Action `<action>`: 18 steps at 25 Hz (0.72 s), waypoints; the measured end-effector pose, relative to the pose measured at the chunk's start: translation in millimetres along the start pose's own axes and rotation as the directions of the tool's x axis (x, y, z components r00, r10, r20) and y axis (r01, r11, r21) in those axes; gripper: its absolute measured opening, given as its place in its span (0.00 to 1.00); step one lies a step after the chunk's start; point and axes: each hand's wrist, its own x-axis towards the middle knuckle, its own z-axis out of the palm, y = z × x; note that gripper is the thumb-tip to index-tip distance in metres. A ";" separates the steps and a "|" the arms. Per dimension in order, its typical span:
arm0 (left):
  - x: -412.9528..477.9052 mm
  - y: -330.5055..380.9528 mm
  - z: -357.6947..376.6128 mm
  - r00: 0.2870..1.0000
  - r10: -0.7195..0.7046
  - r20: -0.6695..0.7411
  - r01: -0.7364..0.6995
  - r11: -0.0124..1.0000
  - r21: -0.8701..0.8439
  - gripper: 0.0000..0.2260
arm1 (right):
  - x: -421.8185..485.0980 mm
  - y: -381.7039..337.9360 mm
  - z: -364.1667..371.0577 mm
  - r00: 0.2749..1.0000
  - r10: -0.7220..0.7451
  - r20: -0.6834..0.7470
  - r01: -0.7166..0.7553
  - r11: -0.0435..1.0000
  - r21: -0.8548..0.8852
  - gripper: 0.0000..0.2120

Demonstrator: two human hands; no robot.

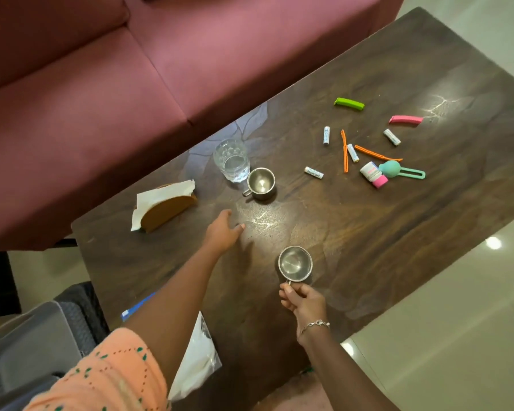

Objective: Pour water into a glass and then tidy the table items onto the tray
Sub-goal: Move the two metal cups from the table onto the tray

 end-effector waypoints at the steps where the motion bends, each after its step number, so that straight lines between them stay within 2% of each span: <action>1: 10.8 5.8 -4.0 1.000 0.009 -0.002 -0.009 1.000 -0.008 0.25 | 2.0 -9.9 2.7 0.999 -0.028 0.024 0.028 1.000 -0.011 0.08; 6: 62.8 30.0 -9.1 0.999 0.049 -0.003 -0.049 0.996 0.076 0.19 | 15.2 -55.7 14.3 0.983 -0.155 0.094 0.160 0.985 -0.057 0.04; 10: 94.3 33.1 1.2 0.999 0.027 0.025 -0.028 0.999 0.042 0.12 | 23.7 -82.5 14.7 0.969 -0.218 0.112 0.226 0.972 -0.063 0.07; 13: 102.4 23.9 14.3 1.000 -0.027 -0.004 0.027 0.998 -0.057 0.06 | 24.1 -88.6 15.7 0.966 -0.230 0.119 0.239 0.968 -0.075 0.06; 16: 92.3 17.0 23.7 0.992 -0.122 0.038 0.128 0.951 -0.283 0.12 | 20.1 -89.6 19.2 0.962 -0.245 0.122 0.258 0.960 -0.109 0.07; 18: 81.0 11.1 26.3 0.981 -0.169 0.093 0.193 0.884 -0.426 0.11 | 15.2 -90.5 22.8 0.958 -0.256 0.133 0.272 0.954 -0.126 0.07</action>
